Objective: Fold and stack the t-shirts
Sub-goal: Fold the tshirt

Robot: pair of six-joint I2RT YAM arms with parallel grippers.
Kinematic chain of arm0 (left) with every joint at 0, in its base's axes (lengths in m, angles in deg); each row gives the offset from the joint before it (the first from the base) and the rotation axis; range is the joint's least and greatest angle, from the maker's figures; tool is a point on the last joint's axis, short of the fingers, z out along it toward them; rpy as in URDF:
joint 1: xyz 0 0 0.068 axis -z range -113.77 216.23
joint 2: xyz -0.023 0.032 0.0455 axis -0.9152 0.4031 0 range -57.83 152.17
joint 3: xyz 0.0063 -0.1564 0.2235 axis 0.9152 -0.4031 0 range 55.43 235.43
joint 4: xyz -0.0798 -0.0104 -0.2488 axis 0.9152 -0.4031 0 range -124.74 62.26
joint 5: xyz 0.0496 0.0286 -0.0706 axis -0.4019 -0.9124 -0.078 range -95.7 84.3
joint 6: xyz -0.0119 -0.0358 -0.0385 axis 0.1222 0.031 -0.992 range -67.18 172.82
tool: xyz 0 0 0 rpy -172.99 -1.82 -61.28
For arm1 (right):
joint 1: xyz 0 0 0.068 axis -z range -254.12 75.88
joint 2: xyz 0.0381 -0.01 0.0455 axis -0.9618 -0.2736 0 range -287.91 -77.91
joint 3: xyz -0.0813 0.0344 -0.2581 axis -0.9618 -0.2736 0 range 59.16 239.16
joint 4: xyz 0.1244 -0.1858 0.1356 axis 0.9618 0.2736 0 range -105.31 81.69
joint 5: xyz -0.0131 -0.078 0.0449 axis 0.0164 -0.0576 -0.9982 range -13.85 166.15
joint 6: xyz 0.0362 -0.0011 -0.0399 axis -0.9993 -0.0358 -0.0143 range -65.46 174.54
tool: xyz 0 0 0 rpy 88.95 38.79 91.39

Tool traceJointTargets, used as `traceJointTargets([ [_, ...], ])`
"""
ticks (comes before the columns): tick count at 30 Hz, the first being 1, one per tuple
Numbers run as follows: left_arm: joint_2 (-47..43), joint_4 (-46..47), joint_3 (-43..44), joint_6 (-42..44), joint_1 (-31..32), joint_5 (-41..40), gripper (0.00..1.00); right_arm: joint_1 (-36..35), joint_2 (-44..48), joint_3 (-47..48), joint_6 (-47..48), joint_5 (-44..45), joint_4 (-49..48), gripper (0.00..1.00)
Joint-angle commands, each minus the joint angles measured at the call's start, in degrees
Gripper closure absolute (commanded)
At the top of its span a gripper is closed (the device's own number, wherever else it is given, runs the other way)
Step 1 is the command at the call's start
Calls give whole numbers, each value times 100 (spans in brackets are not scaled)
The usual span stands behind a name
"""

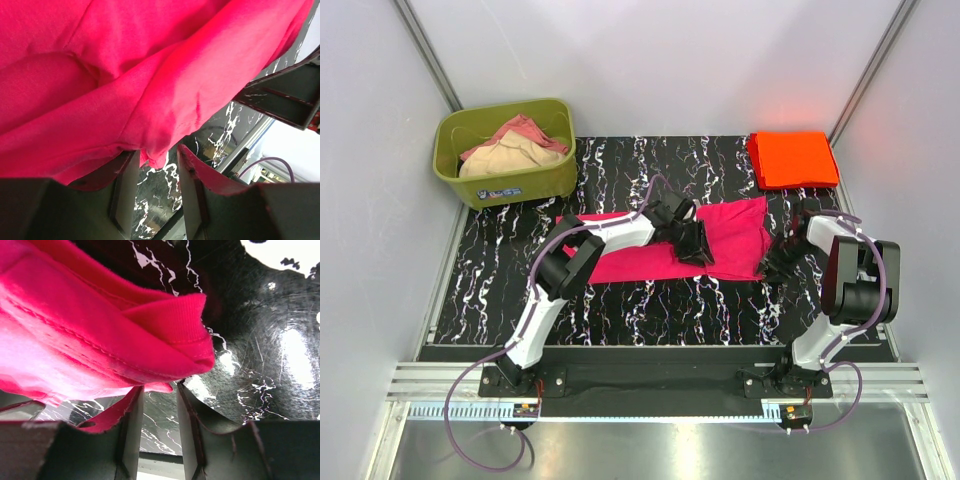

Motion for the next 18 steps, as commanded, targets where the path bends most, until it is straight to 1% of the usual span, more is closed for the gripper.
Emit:
traceJointTargets([
  [1, 43, 77, 200, -43, 5, 233, 60, 14, 13, -64, 13, 134, -349, 60],
  [6, 78, 85, 191, -87, 40, 295, 61, 14, -83, -29, 31, 134, -384, 60],
  [7, 87, 94, 200, -87, 32, 295, 63, 14, -101, -29, 31, 126, -410, 60],
  [8, 87, 94, 208, -96, 49, 303, 72, 14, -119, -38, 39, 108, -428, 61],
  [10, 87, 121, 243, -122, 49, 312, 80, 14, -136, -38, 22, 82, -463, 69],
  [11, 78, 121, 252, -131, 49, 312, 85, 14, -119, -47, 13, 38, -481, 77],
  [15, -27, 86, 235, -96, 49, 330, 92, 14, 179, -99, -66, -94, -490, 100],
  [18, -106, 59, 200, -105, 49, 435, 94, 14, 539, -152, -206, -199, -446, 100],
])
